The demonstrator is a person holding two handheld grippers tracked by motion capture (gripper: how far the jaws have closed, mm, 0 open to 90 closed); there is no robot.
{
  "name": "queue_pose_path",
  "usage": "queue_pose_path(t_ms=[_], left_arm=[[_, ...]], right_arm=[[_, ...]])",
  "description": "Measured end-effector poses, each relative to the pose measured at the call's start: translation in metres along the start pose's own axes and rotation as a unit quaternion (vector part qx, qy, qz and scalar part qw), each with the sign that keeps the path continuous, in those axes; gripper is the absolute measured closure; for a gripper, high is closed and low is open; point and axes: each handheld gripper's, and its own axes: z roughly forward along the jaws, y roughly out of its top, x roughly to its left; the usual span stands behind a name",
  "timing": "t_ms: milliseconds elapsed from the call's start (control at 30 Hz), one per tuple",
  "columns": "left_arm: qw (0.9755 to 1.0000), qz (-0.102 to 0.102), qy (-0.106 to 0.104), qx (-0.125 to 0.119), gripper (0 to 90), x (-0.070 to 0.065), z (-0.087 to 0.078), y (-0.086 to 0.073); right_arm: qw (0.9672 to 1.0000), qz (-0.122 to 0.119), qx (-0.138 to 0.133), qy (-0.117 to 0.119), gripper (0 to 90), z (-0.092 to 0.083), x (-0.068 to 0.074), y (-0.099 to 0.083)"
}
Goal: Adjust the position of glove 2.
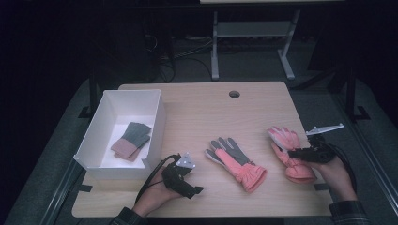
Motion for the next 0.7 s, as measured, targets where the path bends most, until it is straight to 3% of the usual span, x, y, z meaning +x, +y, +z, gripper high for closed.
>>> queue_pose_path(t_ms=[333, 700], left_arm=[[1.0000, 0.003, 0.002, 0.002, 15.0, 0.001, -0.001, -0.001], [1.0000, 0.003, 0.004, 0.002, 15.1, 0.001, -0.001, -0.001]], right_arm=[[0.9982, -0.026, -0.040, 0.037, 80.5, -0.022, 0.018, 0.023], [0.9937, -0.077, -0.044, 0.069, 80.4, -0.025, 0.058, 0.055]])
